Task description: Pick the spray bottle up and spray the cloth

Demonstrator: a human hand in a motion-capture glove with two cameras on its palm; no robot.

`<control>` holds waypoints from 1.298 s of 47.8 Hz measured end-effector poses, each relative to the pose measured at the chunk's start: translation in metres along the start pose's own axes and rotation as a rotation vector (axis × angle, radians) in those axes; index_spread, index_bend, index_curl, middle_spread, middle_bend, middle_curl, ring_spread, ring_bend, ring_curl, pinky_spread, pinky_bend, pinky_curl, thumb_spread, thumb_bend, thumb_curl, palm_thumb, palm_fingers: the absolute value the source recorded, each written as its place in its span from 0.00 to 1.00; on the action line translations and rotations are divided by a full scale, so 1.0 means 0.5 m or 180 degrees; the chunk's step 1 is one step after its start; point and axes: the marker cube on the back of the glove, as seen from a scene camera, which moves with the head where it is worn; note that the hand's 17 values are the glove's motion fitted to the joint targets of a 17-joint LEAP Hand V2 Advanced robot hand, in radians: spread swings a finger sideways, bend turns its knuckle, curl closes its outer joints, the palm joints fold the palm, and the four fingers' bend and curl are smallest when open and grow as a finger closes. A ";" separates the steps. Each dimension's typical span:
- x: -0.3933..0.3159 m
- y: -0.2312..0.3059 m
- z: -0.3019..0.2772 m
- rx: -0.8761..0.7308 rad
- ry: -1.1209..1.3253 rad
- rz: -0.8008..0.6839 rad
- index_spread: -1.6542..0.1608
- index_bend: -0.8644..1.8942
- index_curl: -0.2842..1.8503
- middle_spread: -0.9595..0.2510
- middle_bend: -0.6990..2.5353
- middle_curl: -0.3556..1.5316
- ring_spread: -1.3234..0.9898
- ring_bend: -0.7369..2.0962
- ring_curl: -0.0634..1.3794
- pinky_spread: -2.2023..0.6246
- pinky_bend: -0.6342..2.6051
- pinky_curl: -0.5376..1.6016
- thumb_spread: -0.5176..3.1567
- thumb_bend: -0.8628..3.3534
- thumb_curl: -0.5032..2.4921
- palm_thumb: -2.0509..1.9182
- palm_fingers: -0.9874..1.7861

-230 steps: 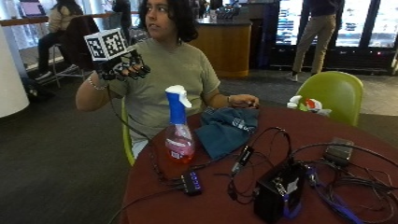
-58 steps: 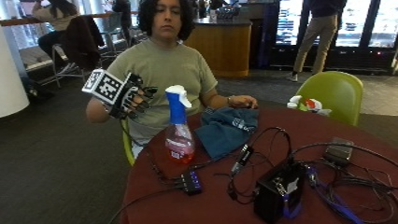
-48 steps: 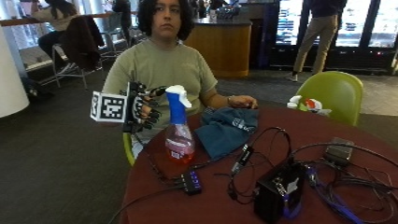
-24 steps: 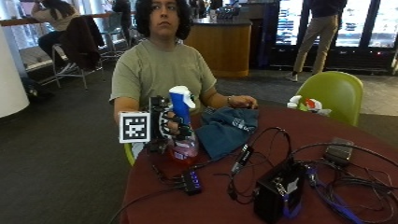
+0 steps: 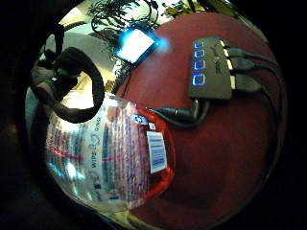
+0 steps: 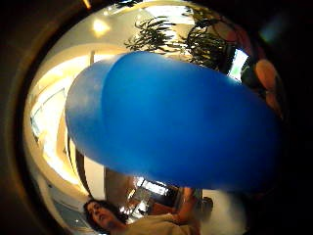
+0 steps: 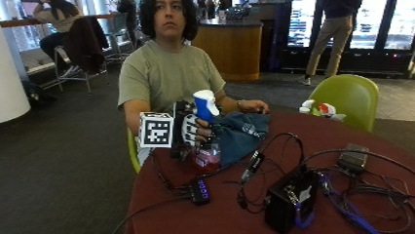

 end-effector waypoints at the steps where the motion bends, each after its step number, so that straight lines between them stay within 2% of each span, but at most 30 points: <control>1: -0.005 0.002 -0.003 -0.0006 -0.0012 0.0020 0.80 0.38 0.24 0.76 0.34 0.40 0.52 0.46 0.30 0.78 0.28 0.41 0.38 0.20 0.30 0.70 0.71; 6: -0.031 0.016 -0.022 0.0028 -0.0187 0.0093 0.78 0.43 0.28 0.72 0.37 0.42 0.52 0.42 0.29 0.78 0.23 0.39 0.37 0.22 0.32 0.75 0.76; 10: -0.060 0.038 -0.057 0.0100 -0.0307 -0.0328 0.78 0.43 0.30 0.71 0.37 0.43 0.52 0.42 0.31 0.77 0.24 0.39 0.33 0.22 0.34 0.78 0.77; 12: -0.084 0.055 -0.085 -0.0055 -0.0306 -0.0545 0.78 0.43 0.30 0.71 0.37 0.43 0.51 0.42 0.31 0.77 0.25 0.39 0.32 0.22 0.34 0.78 0.78; 14: -0.118 0.071 -0.112 -0.0228 -0.0275 -0.0586 0.78 0.43 0.31 0.70 0.37 0.44 0.51 0.43 0.32 0.76 0.25 0.39 0.31 0.22 0.35 0.78 0.79; 19: -0.213 0.073 -0.136 -0.0239 -0.0060 -0.0591 0.78 0.41 0.32 0.69 0.37 0.44 0.51 0.43 0.33 0.73 0.29 0.41 0.28 0.20 0.36 0.78 0.82; 22: -0.271 0.080 -0.134 -0.0586 0.0284 -0.0562 0.78 0.41 0.32 0.69 0.37 0.45 0.50 0.44 0.34 0.72 0.29 0.42 0.28 0.20 0.36 0.78 0.83; 28: -0.335 0.094 -0.102 -0.1631 0.1054 -0.0418 0.77 0.41 0.34 0.68 0.38 0.45 0.50 0.44 0.35 0.71 0.30 0.42 0.26 0.20 0.37 0.78 0.83; 32: -0.352 0.099 -0.069 -0.2298 0.1558 -0.0136 0.77 0.41 0.35 0.68 0.39 0.46 0.50 0.44 0.35 0.71 0.30 0.43 0.25 0.20 0.38 0.78 0.83; 38: -0.343 0.109 -0.013 -0.2967 0.2403 0.0210 0.77 0.41 0.36 0.68 0.39 0.46 0.50 0.45 0.36 0.71 0.31 0.43 0.25 0.20 0.38 0.78 0.83; 48: -0.278 0.130 0.089 -0.3535 0.3244 0.0584 0.78 0.40 0.37 0.68 0.39 0.46 0.50 0.44 0.36 0.71 0.31 0.43 0.24 0.20 0.39 0.78 0.83; 62: -0.162 0.178 0.212 -0.4225 0.4130 0.0823 0.77 0.41 0.38 0.68 0.39 0.46 0.50 0.44 0.37 0.71 0.30 0.43 0.23 0.20 0.40 0.78 0.82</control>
